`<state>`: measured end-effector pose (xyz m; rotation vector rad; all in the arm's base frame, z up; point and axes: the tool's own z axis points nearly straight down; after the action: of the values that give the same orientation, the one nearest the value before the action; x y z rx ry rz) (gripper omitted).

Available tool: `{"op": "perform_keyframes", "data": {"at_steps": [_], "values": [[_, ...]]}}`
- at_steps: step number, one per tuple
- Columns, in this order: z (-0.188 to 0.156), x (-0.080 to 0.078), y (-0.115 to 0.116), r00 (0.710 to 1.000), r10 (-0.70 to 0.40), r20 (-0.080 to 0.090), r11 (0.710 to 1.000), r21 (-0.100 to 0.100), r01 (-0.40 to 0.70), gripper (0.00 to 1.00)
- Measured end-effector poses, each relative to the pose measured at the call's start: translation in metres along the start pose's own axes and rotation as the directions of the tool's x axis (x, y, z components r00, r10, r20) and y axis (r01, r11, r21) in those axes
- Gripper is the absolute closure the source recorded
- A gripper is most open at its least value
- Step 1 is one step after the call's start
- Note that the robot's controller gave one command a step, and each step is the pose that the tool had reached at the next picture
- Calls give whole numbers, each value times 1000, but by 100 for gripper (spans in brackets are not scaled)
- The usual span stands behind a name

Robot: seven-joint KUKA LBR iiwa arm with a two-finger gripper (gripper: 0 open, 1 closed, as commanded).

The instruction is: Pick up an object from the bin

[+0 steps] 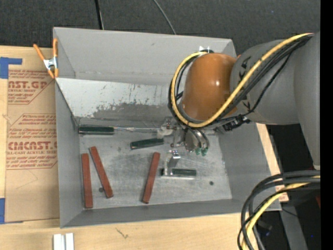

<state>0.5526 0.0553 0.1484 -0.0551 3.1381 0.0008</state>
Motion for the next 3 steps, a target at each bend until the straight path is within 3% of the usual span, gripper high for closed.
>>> {"op": "perform_keyframes", "data": {"at_steps": [1,2,3], "values": [[73,1,-29,998,64,8,998,-3,-64,100],[73,1,-29,998,65,8,998,-3,-65,100],[26,5,-35,997,77,-8,997,0,-77,100]]}}
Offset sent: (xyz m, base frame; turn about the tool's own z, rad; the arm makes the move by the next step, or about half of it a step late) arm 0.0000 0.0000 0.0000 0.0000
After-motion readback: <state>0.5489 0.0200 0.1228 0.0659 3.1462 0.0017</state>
